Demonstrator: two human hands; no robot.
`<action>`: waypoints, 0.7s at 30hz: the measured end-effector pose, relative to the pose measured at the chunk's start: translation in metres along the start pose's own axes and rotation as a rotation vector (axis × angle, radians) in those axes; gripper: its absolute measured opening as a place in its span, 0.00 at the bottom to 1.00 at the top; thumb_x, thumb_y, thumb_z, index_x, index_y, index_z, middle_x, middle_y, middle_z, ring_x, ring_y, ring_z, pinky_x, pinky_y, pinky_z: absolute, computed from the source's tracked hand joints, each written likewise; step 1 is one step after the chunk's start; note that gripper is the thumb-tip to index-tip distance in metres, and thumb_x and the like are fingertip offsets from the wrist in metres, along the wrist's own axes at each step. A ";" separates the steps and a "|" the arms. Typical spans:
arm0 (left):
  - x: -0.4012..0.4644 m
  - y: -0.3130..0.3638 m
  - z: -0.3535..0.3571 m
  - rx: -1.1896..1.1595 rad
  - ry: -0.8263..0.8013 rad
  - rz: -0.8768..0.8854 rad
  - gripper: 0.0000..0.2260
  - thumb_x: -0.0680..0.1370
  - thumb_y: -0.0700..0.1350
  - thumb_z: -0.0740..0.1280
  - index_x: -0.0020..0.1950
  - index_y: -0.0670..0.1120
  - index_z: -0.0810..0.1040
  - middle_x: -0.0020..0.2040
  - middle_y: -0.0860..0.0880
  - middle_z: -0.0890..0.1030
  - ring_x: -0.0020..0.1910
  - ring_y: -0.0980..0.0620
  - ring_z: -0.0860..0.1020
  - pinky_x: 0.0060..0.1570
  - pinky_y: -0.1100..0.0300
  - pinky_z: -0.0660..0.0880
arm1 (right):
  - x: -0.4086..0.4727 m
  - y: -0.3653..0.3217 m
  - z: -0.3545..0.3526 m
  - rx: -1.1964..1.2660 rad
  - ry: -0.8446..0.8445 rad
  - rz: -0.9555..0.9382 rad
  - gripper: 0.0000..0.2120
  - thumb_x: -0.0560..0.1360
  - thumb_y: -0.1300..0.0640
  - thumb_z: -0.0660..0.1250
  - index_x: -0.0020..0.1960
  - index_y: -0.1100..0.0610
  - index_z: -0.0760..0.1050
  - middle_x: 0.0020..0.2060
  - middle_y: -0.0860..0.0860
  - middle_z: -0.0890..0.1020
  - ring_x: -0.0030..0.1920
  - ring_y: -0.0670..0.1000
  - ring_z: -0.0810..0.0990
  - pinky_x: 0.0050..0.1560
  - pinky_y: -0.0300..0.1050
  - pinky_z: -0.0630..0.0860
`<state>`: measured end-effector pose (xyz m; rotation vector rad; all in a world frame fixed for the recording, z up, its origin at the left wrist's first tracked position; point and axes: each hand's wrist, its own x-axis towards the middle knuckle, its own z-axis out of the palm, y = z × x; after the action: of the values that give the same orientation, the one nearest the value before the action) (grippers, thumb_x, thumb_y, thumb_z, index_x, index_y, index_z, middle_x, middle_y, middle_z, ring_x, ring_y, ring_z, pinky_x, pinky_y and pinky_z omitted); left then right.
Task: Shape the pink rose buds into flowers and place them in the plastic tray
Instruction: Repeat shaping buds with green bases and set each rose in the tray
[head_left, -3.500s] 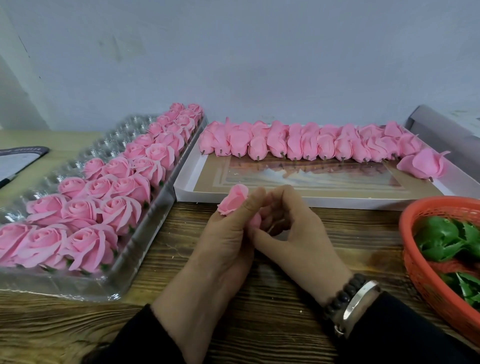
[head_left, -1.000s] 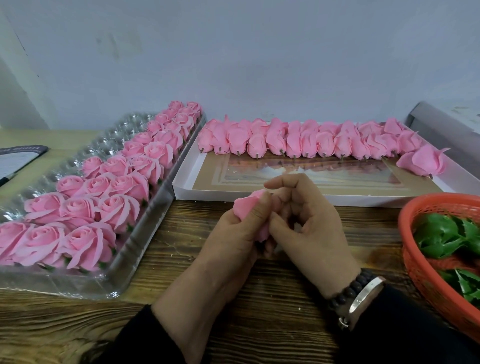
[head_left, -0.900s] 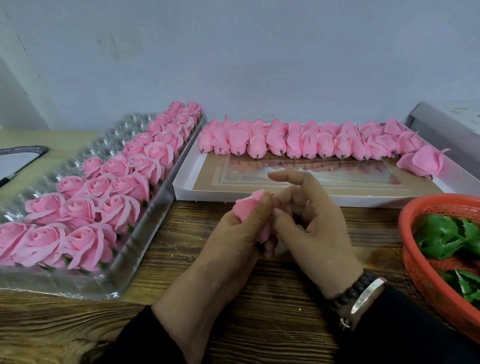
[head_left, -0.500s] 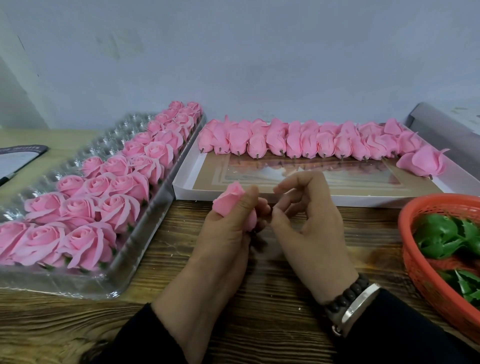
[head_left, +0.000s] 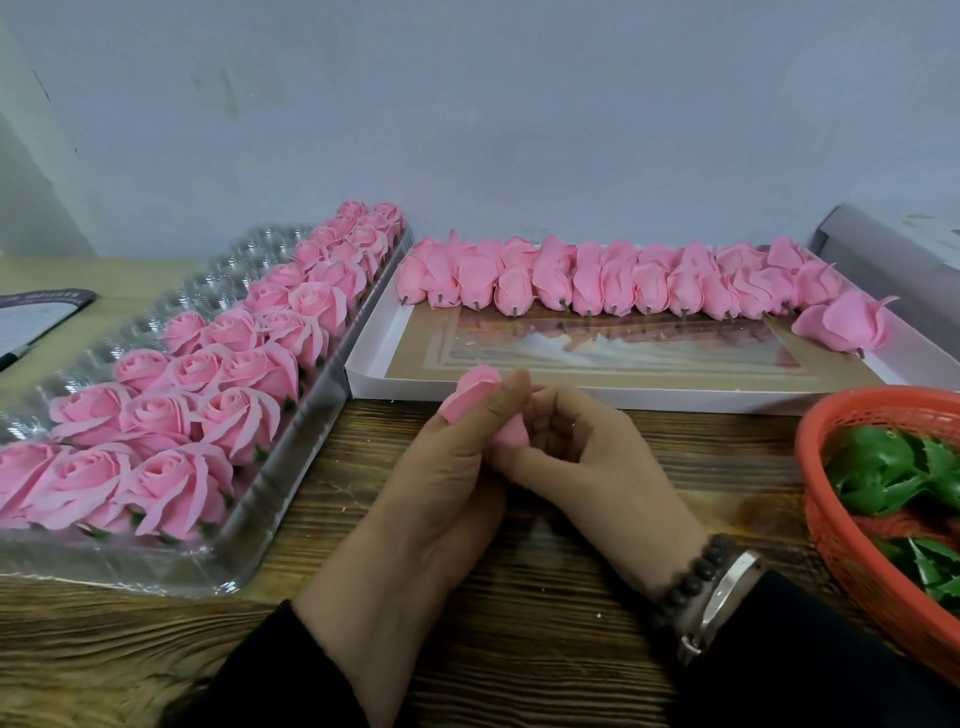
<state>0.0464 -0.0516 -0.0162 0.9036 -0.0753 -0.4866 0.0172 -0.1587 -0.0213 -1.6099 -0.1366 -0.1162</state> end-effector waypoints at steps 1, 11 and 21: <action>0.000 0.002 -0.001 0.007 -0.009 -0.010 0.07 0.64 0.46 0.71 0.35 0.42 0.84 0.42 0.41 0.82 0.45 0.45 0.81 0.60 0.48 0.72 | 0.000 -0.001 -0.002 0.051 -0.036 0.026 0.07 0.68 0.64 0.73 0.44 0.58 0.77 0.33 0.47 0.80 0.34 0.42 0.77 0.37 0.33 0.73; -0.002 0.005 -0.003 0.098 -0.017 0.012 0.12 0.63 0.48 0.71 0.40 0.41 0.83 0.43 0.38 0.77 0.47 0.41 0.75 0.47 0.51 0.74 | -0.002 -0.004 -0.004 -0.049 -0.080 0.031 0.01 0.71 0.59 0.70 0.43 0.56 0.79 0.33 0.51 0.81 0.35 0.45 0.77 0.40 0.35 0.74; -0.003 0.015 -0.012 0.868 0.085 0.465 0.08 0.68 0.34 0.72 0.40 0.40 0.74 0.29 0.52 0.78 0.28 0.61 0.75 0.29 0.69 0.72 | -0.002 -0.004 -0.007 -0.166 0.070 -0.194 0.17 0.71 0.66 0.68 0.52 0.47 0.73 0.46 0.49 0.78 0.45 0.42 0.77 0.49 0.32 0.72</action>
<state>0.0529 -0.0335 -0.0117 1.6986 -0.4328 0.0505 0.0143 -0.1658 -0.0179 -1.7532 -0.2337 -0.3412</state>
